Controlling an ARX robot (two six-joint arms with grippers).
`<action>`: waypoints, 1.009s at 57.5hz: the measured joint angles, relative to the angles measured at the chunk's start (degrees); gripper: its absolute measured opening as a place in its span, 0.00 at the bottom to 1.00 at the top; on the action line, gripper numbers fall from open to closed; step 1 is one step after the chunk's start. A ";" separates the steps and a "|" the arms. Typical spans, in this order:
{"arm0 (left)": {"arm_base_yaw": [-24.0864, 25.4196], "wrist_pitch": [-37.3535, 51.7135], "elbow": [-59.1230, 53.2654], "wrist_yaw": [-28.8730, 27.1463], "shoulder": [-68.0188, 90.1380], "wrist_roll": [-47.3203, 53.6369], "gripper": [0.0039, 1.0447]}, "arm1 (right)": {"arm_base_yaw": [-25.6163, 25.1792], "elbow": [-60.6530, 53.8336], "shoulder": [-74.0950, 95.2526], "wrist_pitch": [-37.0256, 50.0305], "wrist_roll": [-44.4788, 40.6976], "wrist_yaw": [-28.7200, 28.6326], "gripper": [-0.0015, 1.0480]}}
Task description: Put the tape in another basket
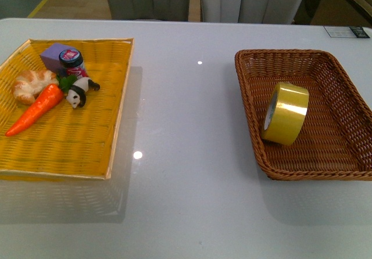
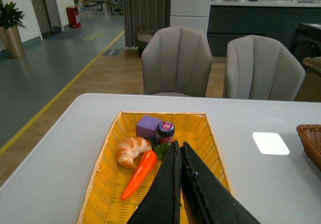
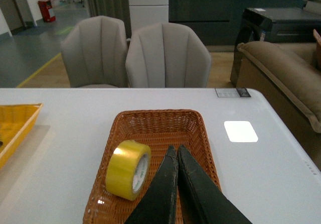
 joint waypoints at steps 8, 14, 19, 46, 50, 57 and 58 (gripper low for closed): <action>0.00 -0.22 0.00 0.04 -0.07 0.00 0.01 | 0.00 0.00 -0.02 0.00 0.00 -0.02 0.02; 0.00 -0.22 0.00 0.04 -0.07 -0.02 0.02 | 0.00 0.00 -0.02 0.00 -0.02 0.00 0.02; 0.00 -0.22 0.00 0.04 -0.09 -0.02 0.21 | 0.00 0.00 -0.02 0.00 -0.09 -0.02 0.20; 0.00 -0.22 0.00 0.04 -0.09 0.09 0.92 | 0.00 0.00 -0.02 0.00 -0.09 -0.02 0.92; 0.00 -0.22 0.00 0.04 -0.09 0.09 0.92 | 0.00 0.00 -0.02 0.00 -0.09 0.00 0.91; 0.00 -0.22 0.00 0.04 -0.09 0.09 0.92 | 0.00 0.00 -0.02 0.00 -0.09 -0.02 0.91; 0.00 -0.22 0.00 0.04 -0.09 0.09 0.92 | 0.00 0.00 -0.02 0.00 -0.09 -0.02 0.91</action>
